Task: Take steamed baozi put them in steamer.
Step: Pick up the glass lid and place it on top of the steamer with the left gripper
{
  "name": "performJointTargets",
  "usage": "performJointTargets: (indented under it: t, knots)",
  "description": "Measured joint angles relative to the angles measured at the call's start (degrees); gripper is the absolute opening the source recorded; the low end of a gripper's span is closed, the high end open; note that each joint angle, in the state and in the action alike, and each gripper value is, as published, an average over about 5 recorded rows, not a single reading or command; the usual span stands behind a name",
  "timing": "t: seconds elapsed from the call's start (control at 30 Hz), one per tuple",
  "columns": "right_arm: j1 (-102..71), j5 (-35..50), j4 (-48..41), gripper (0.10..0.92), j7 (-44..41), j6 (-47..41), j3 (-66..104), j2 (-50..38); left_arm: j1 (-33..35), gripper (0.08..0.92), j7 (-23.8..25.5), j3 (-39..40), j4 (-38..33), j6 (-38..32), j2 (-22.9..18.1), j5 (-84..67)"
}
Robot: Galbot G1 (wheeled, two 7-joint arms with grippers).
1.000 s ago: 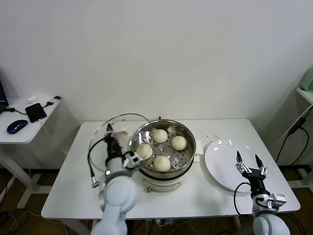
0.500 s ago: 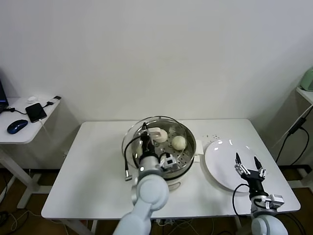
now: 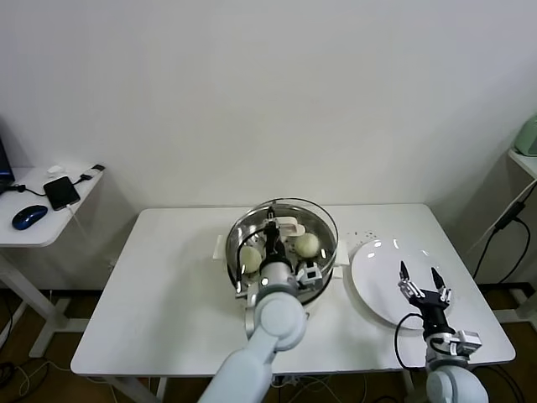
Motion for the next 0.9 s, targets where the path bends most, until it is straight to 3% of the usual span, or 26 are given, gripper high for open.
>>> performJointTargets:
  t: [0.9]
  knots:
    - [0.79,0.15,-1.63,0.823,0.20,0.66,-0.82,-0.09,0.35,0.166,0.52,0.46,3.87,-0.06,0.00,6.35]
